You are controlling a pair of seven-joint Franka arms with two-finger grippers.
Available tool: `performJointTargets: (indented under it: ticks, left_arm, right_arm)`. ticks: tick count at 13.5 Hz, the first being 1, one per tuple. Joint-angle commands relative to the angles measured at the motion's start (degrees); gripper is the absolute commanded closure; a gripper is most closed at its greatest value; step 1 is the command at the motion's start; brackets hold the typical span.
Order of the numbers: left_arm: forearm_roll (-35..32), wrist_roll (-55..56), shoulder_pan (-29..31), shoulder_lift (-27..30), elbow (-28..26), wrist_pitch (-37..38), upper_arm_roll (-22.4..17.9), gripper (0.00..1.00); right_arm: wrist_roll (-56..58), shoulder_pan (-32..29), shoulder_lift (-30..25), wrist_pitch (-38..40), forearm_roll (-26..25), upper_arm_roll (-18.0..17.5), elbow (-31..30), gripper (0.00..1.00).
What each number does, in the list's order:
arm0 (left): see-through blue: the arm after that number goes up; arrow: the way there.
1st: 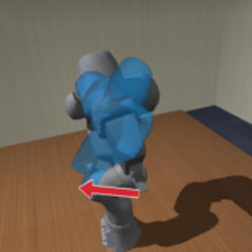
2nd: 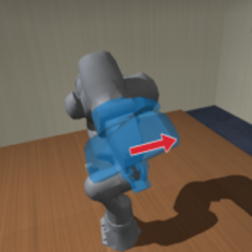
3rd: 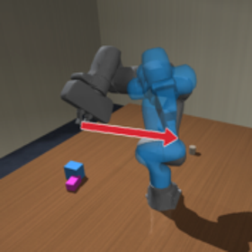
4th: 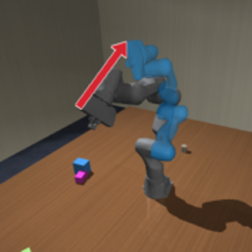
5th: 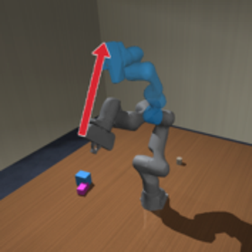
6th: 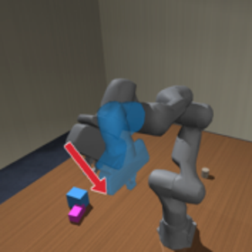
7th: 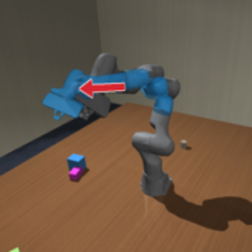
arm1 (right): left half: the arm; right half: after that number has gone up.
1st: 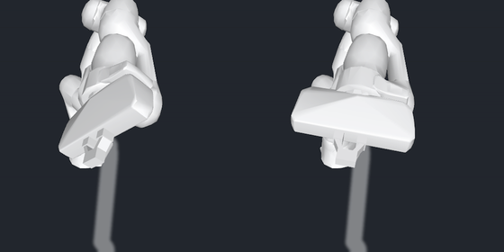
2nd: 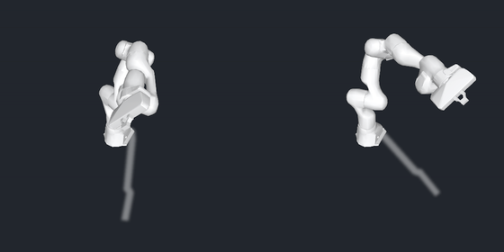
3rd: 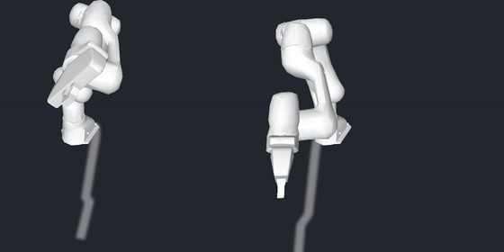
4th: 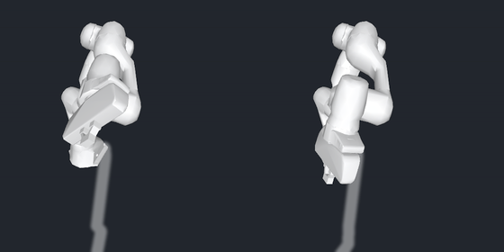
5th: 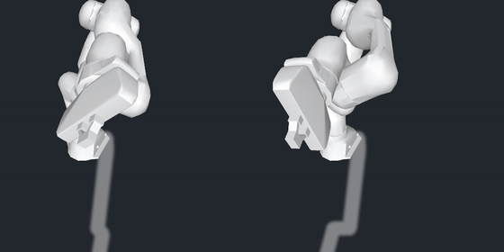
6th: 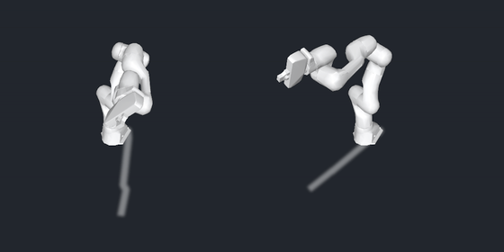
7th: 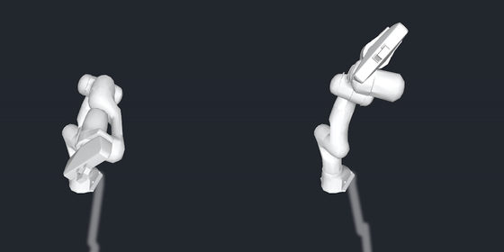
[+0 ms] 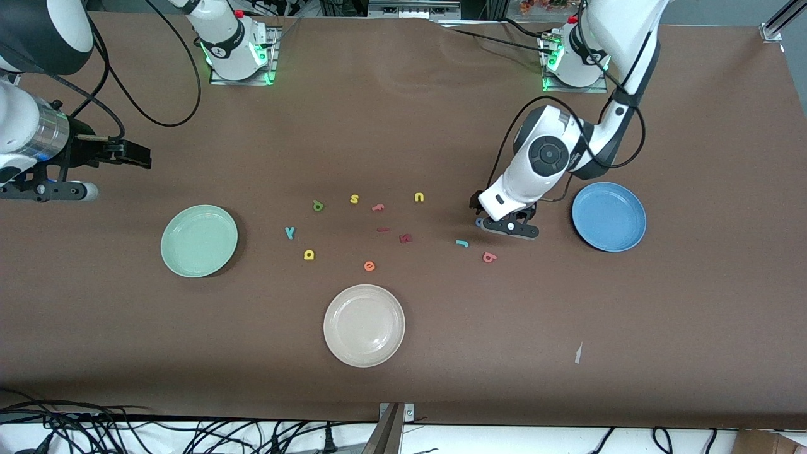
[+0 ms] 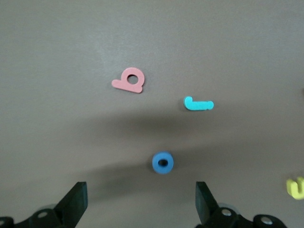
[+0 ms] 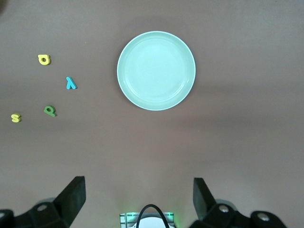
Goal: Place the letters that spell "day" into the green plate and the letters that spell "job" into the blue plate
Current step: 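Reach to the blue o and grasp it with the left gripper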
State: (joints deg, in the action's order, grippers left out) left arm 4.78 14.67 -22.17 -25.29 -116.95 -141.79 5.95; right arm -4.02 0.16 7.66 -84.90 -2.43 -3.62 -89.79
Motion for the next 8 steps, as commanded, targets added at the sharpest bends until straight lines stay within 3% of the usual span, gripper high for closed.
performJointTargets:
  ticks: [1, 8]
  left_arm:
    - [1.5, -0.1, -1.9, -2.1, 0.5, -3.0, -0.7, 0.00]
    - [1.4, 0.0, -4.3, -5.2, 0.4, -5.7, -0.8, 0.02]
  right_arm:
    - [0.8, -0.1, -0.1, 0.1, 0.9, -0.1, 0.2, 0.00]
    - [0.9, 0.3, 0.7, -0.2, 0.8, -0.3, 0.4, 0.00]
